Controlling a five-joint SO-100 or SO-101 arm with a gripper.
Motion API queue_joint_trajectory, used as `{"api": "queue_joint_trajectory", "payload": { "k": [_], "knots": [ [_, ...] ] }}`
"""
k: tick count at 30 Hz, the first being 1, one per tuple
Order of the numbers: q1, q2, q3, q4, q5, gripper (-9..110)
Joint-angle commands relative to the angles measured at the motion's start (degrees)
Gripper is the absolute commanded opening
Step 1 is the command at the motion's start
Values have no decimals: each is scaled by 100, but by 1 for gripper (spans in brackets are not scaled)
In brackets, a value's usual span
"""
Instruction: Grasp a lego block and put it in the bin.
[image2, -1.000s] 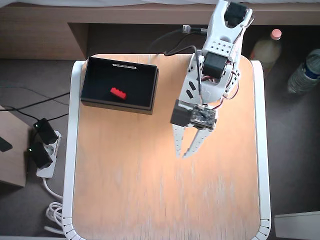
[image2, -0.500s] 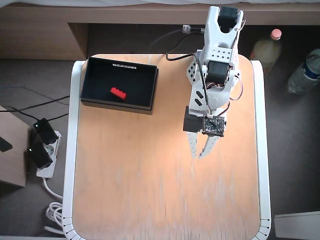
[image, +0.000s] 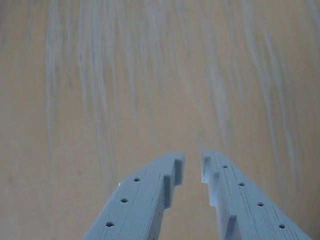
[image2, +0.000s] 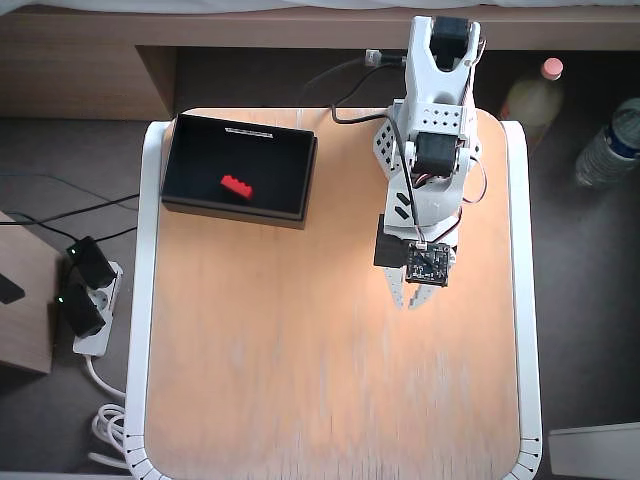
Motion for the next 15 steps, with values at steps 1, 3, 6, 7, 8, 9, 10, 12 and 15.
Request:
{"api": "queue_joint_trajectory", "payload": {
  "k": [1,3,6,7,8,9,10,12,15],
  "knots": [
    [-88,510,527,35,-167,0],
    [-97,510,888,35,-149,0],
    [-158,510,958,457,-255,0],
    [-176,510,958,545,-290,0],
    [-185,510,958,633,-316,0],
    [-185,510,958,756,-334,0],
    [-185,510,958,905,-343,0],
    [-185,510,967,1195,-431,0],
    [-167,510,967,1239,-1151,0]
  ]
}}
